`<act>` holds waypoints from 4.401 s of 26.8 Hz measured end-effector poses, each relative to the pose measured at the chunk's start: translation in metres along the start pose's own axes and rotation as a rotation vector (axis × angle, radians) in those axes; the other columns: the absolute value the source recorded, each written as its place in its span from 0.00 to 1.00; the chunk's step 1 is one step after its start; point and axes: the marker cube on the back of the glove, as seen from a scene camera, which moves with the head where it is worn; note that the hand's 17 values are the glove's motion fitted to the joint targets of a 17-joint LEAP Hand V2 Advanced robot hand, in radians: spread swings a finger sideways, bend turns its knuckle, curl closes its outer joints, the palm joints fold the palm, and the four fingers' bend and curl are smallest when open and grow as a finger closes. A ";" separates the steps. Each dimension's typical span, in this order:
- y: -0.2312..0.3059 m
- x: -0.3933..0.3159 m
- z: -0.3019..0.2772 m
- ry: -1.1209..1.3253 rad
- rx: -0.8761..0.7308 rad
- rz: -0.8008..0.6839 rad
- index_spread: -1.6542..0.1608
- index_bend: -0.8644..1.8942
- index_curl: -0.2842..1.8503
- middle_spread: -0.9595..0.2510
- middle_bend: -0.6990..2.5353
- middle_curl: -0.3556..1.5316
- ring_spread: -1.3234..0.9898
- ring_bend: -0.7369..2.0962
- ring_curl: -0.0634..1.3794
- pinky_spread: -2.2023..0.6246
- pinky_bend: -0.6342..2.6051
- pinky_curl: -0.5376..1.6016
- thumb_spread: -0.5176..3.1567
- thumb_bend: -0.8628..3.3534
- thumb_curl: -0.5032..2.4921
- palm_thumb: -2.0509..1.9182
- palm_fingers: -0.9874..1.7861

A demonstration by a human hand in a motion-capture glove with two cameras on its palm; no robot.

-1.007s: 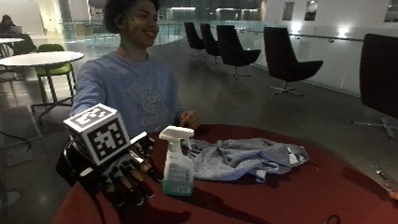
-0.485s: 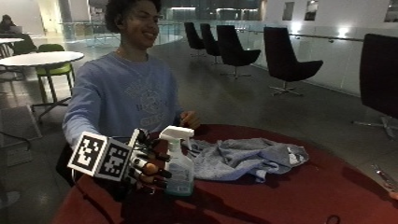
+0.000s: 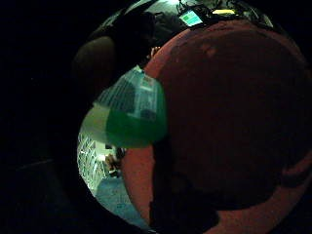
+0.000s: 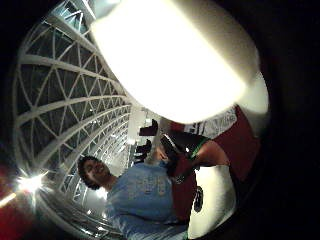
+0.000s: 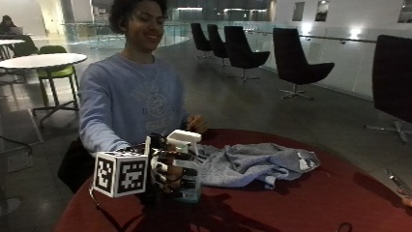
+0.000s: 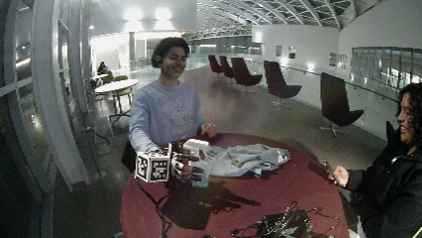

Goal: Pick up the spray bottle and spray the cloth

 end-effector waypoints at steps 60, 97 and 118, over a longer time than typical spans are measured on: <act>-0.048 -0.089 0.081 0.449 -0.602 0.379 0.77 0.36 0.30 0.75 0.28 0.42 0.56 0.45 0.31 0.84 0.28 0.42 0.32 0.20 0.37 0.77 0.77; -0.046 -0.123 0.105 0.299 -0.413 0.163 0.78 0.36 0.30 0.77 0.29 0.43 0.57 0.46 0.31 0.84 0.28 0.43 0.34 0.20 0.38 0.76 0.77; -0.009 -0.129 0.365 -0.252 -0.274 -0.210 0.77 0.37 0.32 0.76 0.28 0.42 0.56 0.42 0.29 0.83 0.26 0.42 0.37 0.20 0.37 0.75 0.74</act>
